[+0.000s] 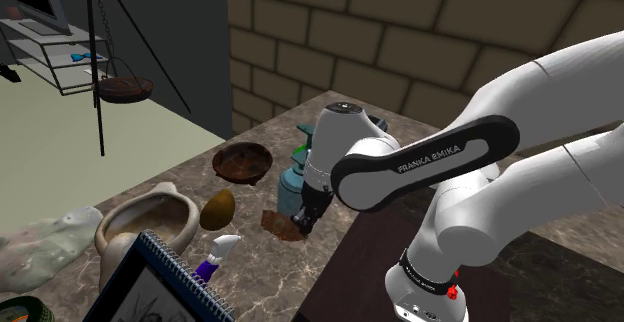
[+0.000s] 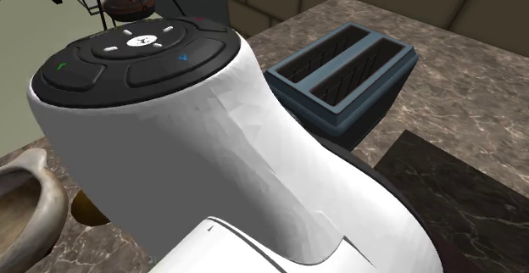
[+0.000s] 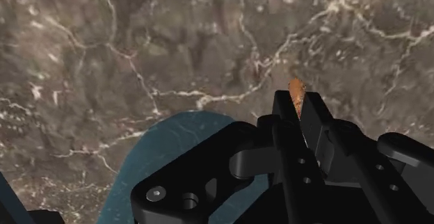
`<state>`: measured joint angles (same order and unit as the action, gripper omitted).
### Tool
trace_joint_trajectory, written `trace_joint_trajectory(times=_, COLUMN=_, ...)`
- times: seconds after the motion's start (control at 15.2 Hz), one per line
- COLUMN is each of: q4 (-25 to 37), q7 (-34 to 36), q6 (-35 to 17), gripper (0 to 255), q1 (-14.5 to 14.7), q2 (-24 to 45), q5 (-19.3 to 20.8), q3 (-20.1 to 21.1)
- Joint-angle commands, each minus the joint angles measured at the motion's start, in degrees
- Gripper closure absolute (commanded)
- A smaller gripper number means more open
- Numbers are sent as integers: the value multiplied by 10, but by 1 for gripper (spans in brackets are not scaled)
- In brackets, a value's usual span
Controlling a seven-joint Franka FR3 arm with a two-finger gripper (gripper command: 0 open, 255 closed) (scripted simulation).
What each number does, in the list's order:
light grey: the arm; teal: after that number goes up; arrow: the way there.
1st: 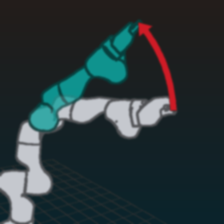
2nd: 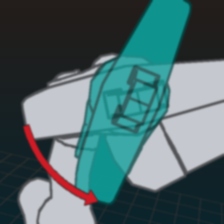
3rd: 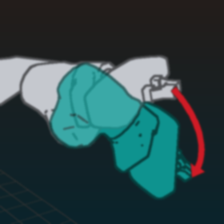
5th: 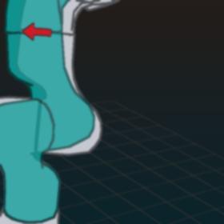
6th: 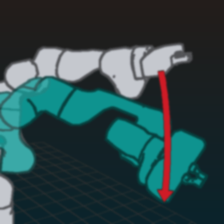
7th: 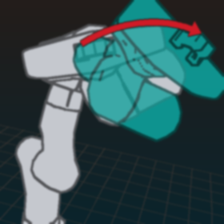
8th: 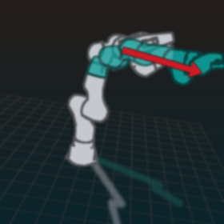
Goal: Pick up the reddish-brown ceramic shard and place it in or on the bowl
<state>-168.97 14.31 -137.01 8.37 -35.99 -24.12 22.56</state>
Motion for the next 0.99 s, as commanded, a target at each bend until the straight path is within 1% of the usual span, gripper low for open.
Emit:
trace_joint_trajectory(times=0.0, q4=5, q7=2, q6=25, gripper=255, q1=-1, q2=-17, q5=6, q3=-5)
trace_joint_trajectory(times=0.46, q4=35, q7=9, q6=104, gripper=255, q1=-7, q2=-66, q5=24, q3=-20)
trace_joint_trajectory(times=0.92, q4=73, q7=16, q6=174, gripper=255, q1=-13, q2=-100, q5=42, q3=-35)
